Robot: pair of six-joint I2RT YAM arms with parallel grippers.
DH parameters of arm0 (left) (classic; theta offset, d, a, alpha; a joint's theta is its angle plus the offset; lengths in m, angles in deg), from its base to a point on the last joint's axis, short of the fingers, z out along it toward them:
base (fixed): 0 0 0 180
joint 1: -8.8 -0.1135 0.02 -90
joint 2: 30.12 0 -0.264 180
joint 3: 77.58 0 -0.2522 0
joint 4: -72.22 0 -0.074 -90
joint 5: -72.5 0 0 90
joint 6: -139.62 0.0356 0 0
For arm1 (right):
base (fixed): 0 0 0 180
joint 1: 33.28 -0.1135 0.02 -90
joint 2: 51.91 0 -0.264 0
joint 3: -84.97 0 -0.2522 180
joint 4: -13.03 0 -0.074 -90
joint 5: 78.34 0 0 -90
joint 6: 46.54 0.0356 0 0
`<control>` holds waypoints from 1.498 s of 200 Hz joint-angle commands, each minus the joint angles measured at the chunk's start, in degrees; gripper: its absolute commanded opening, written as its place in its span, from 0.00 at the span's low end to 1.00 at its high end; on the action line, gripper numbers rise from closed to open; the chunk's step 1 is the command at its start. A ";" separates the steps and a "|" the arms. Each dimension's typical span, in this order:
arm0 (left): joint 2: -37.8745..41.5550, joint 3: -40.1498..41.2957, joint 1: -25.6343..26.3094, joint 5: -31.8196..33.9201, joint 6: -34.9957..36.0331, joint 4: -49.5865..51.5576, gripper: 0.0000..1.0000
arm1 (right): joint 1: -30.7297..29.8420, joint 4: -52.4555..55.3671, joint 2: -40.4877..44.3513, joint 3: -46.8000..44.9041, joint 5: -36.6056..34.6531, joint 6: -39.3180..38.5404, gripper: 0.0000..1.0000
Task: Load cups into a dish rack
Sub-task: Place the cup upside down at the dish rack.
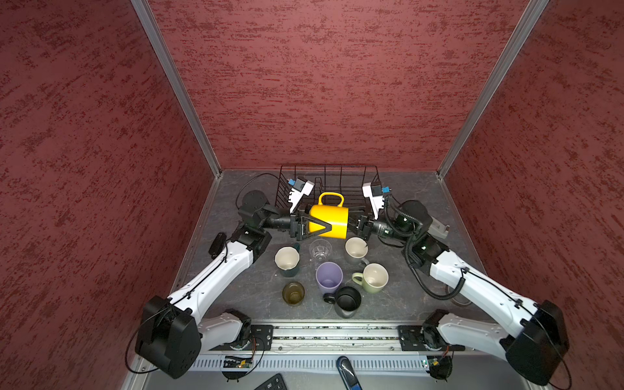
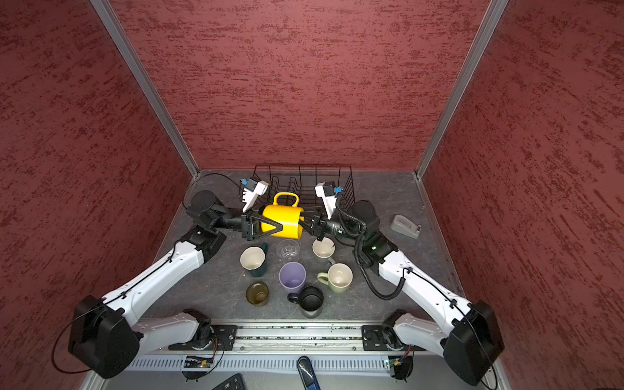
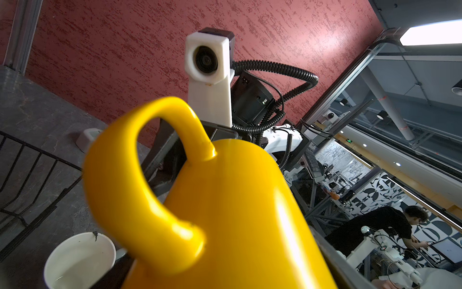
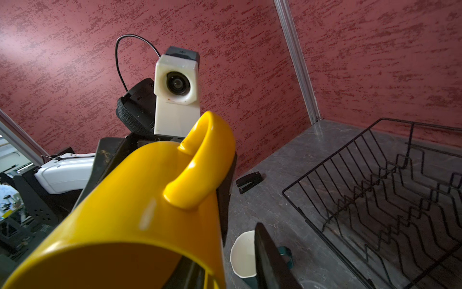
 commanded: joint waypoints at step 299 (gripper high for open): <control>-43.11 -72.18 -5.62 72.40 27.74 94.00 0.00 | 1.27 40.06 10.82 3.92 -49.21 -8.11 0.99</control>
